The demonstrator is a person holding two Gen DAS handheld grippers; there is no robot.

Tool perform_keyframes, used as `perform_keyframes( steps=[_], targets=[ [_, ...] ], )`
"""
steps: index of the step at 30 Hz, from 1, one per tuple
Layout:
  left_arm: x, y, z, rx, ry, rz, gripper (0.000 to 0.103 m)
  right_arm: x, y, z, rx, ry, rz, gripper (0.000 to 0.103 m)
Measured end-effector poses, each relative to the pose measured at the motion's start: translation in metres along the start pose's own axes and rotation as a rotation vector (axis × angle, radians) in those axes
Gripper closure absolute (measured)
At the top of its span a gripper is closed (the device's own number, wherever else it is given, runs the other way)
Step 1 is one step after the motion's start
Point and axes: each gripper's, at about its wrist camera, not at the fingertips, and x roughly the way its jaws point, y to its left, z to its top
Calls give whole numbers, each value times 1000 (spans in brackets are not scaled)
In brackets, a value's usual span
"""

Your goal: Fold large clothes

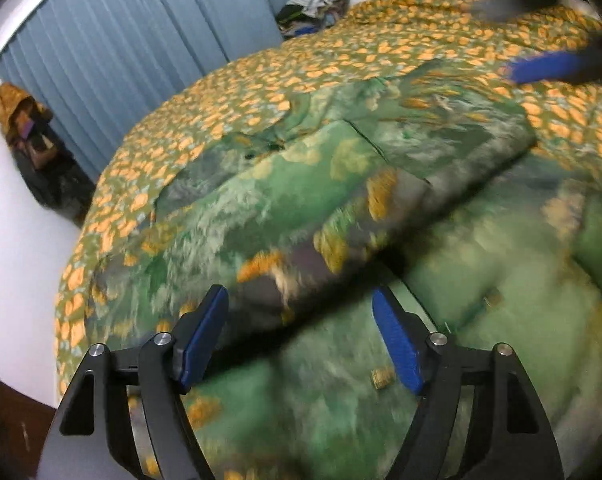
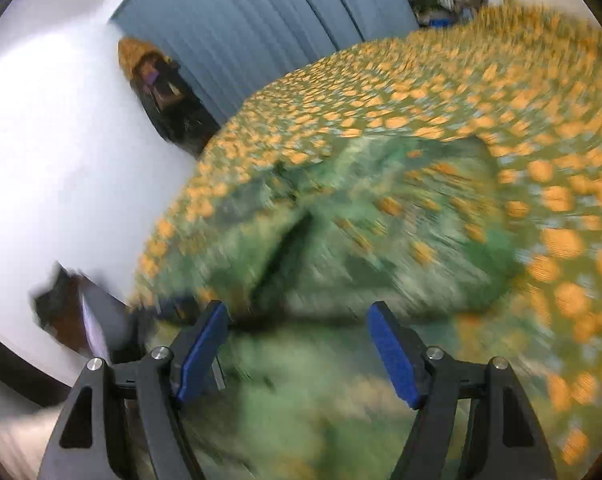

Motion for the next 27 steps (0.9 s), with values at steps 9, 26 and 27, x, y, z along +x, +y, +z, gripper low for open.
perform_keyframes(
  steps=[9, 26, 27],
  targets=[
    [-46, 65, -42, -298, 19, -44, 24, 127, -8, 16, 169, 265, 86, 28],
    [-28, 138, -69, -591, 62, -9, 24, 184, 37, 79, -160, 169, -133, 90],
    [-24, 141, -66, -593, 67, -10, 24, 192, 30, 73, -165, 183, -158, 90]
  ],
)
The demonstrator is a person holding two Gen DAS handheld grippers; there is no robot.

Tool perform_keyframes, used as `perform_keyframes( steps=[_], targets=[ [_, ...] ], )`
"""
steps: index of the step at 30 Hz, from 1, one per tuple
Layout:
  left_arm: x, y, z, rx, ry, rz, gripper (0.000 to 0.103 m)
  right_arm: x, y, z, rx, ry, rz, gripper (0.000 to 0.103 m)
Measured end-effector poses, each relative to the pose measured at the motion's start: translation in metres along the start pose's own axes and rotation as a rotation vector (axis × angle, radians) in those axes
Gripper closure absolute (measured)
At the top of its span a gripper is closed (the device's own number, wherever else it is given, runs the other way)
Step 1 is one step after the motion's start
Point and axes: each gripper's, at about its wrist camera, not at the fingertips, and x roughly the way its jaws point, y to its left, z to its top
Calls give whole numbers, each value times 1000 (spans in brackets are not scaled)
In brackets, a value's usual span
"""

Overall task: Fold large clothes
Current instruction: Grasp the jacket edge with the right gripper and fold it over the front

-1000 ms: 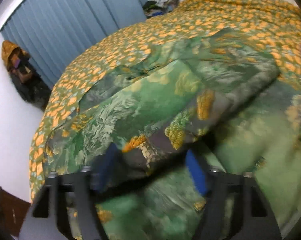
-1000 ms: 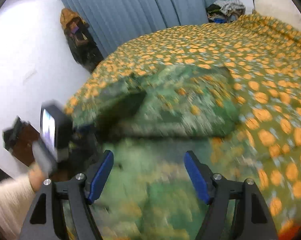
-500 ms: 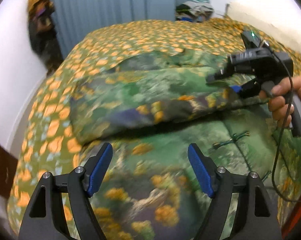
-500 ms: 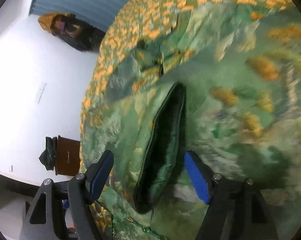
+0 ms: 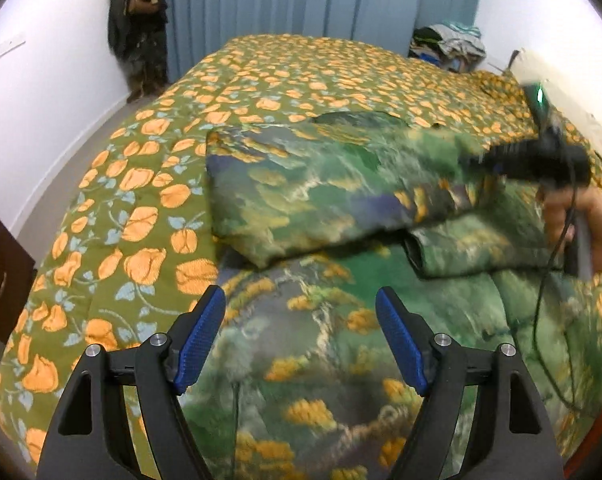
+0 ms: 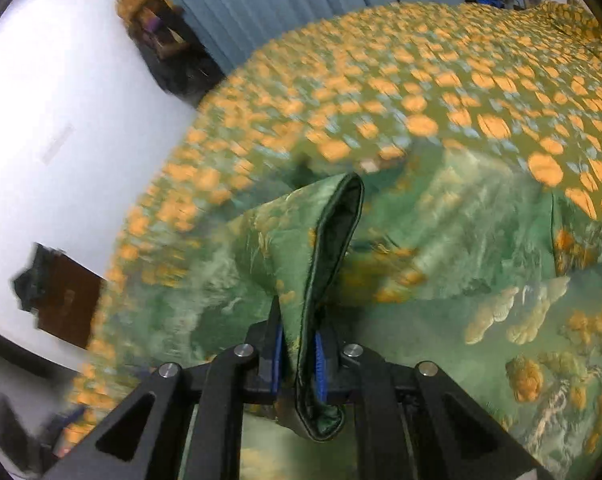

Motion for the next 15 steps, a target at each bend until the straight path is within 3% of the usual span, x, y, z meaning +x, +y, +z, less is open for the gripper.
perform_keyframes(
  steps=[1, 3, 4, 8, 10, 12, 15],
  targets=[
    [3, 1, 4, -1, 5, -2, 24, 5, -2, -4, -7, 7, -16, 84],
    [8, 1, 15, 1, 12, -12, 24, 8, 1, -9, -29, -11, -59, 63],
    [9, 1, 22, -1, 8, -17, 24, 1, 0, -11, -37, -19, -63, 59],
    [17, 5, 52, -13, -38, -51, 24, -38, 14, -18, -173, -120, -177, 58],
    [35, 4, 66, -9, -39, -69, 24, -59, 29, -19, -268, -191, -166, 58],
    [59, 3, 71, -6, 1, -79, 25, -58, 41, -17, -326, -157, -69, 58],
    [96, -1, 64, 9, 110, -65, 32, -29, 47, -19, -361, -62, -38, 58]
  ],
)
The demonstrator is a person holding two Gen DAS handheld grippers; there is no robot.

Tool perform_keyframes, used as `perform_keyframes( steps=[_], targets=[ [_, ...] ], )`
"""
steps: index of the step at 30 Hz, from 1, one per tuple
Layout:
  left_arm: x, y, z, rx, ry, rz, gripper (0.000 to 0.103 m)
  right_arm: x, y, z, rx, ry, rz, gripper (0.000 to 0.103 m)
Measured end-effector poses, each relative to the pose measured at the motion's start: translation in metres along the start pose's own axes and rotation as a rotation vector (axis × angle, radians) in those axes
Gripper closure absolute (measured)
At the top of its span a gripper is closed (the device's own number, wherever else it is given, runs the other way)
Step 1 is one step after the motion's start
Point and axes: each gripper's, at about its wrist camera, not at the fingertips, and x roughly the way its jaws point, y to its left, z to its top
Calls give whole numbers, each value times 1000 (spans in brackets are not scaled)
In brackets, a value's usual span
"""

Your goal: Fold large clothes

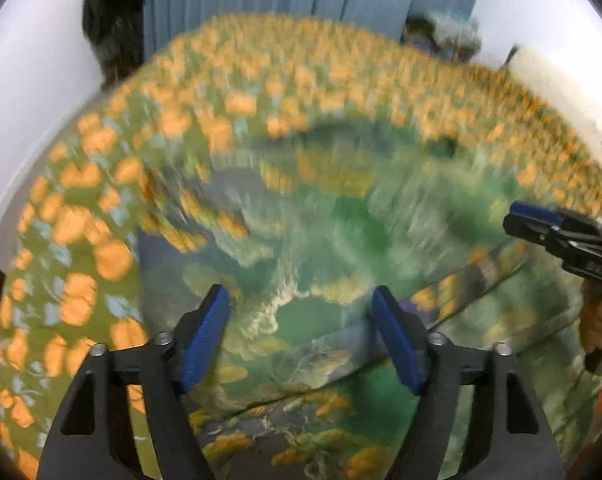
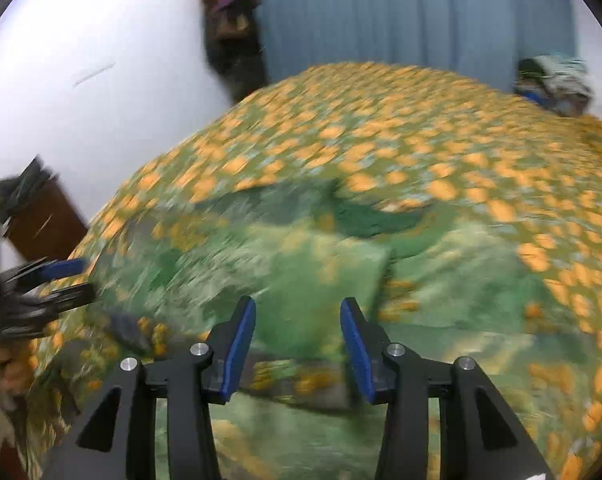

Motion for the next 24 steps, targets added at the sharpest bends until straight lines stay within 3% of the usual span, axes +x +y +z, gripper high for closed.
perform_keyframes(
  steps=[3, 8, 11, 14, 17, 21, 24],
  targets=[
    [28, -3, -15, 56, 74, 27, 32, 44, -7, -17, 55, 131, -25, 61],
    [29, -1, -14, 39, 111, 17, 31, 53, -12, -26, 79, 125, -24, 61],
    [21, -6, -6, 45, 227, -7, 21, 52, -12, -26, 75, 133, -14, 61],
    [15, -10, 11, 28, 327, -56, 19, 51, -15, -28, 77, 134, -3, 61],
    [18, -7, 36, -8, 320, -163, 19, 51, -17, -29, 87, 128, 5, 61],
    [60, -3, 63, -19, 299, -174, 19, 52, -17, -29, 87, 125, 2, 61],
    [77, 5, 83, -69, 235, -168, 19, 51, -17, -30, 92, 121, 4, 61]
  ],
)
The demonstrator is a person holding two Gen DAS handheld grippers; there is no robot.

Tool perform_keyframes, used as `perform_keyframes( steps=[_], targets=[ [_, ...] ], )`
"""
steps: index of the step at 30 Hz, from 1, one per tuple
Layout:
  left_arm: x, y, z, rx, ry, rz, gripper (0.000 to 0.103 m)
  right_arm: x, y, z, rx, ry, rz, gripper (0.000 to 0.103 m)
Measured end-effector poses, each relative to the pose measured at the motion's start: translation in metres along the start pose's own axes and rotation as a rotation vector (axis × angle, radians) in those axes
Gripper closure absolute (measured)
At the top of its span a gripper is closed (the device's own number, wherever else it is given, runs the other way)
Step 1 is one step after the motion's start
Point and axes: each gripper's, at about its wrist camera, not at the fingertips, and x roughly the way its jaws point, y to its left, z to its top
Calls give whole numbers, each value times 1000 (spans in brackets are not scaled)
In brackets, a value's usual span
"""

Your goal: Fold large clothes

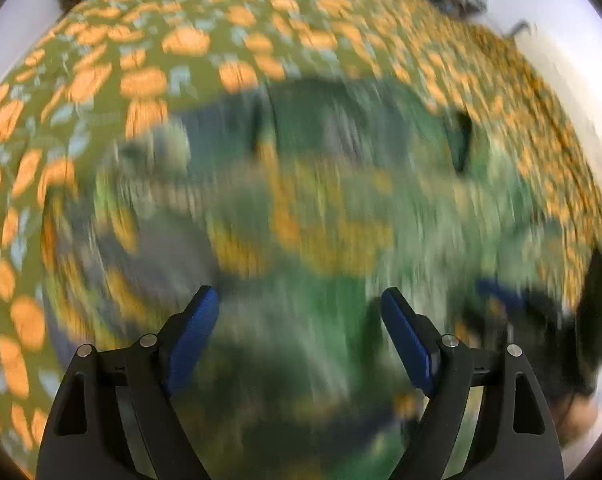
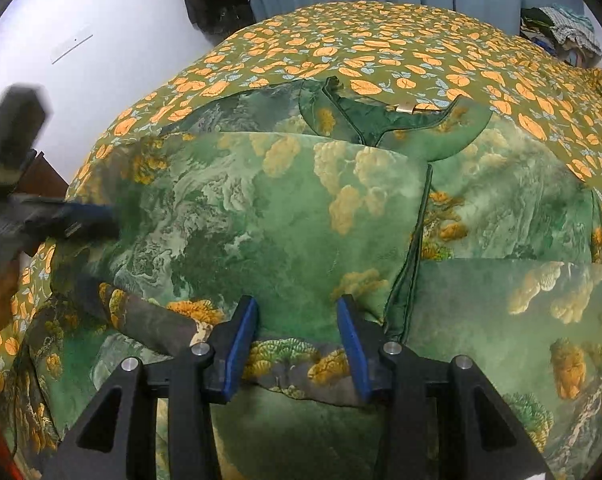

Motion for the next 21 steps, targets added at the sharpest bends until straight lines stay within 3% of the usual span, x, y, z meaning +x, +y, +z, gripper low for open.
perform_keyframes(
  steps=[4, 7, 16, 21],
  targets=[
    [0, 5, 23, -41, -116, 32, 19, 0, 0, -2, 8, -8, 0, 61],
    [12, 10, 16, -57, -95, 22, 18, 0, 0, -3, 9, -12, -1, 61],
    [-19, -7, -54, 84, -55, 44, 17, 0, 1, 0, 7, 5, -8, 61],
    [-50, -17, -100, 164, 7, 64, 14, -5, 9, 4, 12, 28, -65, 59]
  ],
)
